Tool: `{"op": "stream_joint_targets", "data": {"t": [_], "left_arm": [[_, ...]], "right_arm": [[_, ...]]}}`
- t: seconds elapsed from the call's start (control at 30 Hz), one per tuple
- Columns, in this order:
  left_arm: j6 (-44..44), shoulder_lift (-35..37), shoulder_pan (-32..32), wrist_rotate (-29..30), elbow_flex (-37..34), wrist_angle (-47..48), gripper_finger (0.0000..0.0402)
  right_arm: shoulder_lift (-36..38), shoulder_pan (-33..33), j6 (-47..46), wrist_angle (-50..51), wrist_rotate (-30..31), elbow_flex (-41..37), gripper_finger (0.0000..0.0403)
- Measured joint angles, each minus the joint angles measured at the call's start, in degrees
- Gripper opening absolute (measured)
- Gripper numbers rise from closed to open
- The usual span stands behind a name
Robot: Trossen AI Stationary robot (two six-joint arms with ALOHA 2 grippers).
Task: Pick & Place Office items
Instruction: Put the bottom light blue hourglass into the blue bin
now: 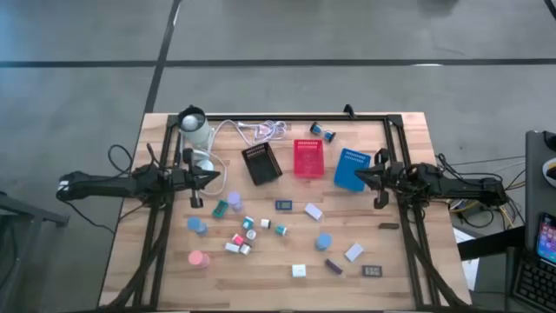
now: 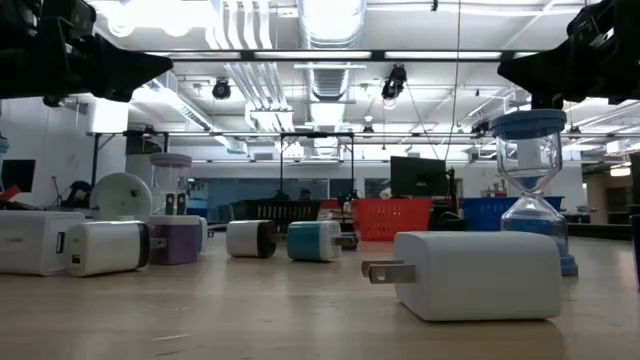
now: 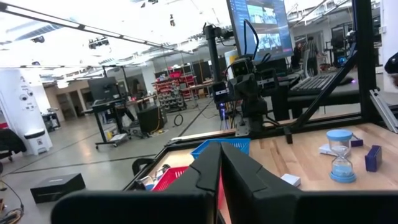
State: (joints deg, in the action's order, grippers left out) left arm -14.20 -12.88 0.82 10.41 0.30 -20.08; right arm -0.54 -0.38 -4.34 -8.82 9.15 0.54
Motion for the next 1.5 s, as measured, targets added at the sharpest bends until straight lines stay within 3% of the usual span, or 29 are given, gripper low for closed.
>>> {"op": "stream_joint_targets", "data": {"t": [1.5], "left_arm": [[-0.6,0.0,0.0,0.0,0.0,-0.1,0.0014]], "right_arm": [[0.0,0.0,-1.1,-0.1,0.0,0.0,0.0034]]}}
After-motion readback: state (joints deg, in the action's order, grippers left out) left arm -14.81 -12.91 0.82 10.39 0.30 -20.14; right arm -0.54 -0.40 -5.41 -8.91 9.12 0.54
